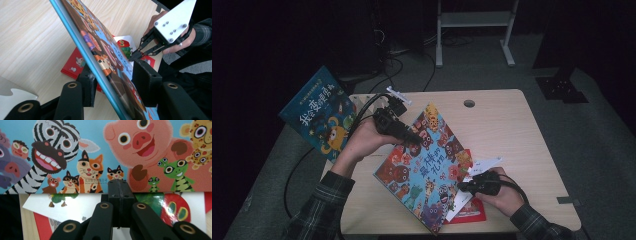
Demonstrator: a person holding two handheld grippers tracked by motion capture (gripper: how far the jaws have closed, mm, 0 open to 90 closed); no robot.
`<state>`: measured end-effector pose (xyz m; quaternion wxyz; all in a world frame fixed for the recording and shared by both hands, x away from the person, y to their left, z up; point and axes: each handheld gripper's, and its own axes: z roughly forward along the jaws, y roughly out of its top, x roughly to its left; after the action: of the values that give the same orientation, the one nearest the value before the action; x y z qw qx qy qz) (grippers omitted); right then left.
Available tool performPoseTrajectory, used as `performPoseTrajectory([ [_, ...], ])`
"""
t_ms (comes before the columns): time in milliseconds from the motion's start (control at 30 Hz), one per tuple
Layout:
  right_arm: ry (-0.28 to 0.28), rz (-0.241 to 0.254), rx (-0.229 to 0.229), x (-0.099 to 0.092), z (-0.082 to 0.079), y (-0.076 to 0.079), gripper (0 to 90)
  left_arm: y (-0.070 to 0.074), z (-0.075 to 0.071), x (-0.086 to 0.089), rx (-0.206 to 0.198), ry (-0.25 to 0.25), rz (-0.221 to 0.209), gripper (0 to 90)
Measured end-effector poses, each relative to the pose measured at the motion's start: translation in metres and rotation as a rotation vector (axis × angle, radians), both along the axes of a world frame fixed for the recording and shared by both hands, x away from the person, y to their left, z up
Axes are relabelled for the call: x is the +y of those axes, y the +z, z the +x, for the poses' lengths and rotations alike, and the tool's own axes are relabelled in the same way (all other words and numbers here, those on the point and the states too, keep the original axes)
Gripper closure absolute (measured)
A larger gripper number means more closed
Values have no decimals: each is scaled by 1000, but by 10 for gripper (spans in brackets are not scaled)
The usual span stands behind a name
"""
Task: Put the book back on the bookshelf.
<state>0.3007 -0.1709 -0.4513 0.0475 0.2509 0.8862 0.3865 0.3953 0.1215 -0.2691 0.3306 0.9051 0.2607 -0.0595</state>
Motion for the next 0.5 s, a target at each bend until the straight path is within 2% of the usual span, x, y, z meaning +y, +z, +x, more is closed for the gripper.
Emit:
performPoseTrajectory([
  [167, 4, -1, -7, 9, 0, 0, 892, 8, 1, -4, -19, -15, 10, 591],
  [500, 25, -30, -34, 29, -3, 0, 892, 26, -4, -17, -47, -50, 87, 658],
])
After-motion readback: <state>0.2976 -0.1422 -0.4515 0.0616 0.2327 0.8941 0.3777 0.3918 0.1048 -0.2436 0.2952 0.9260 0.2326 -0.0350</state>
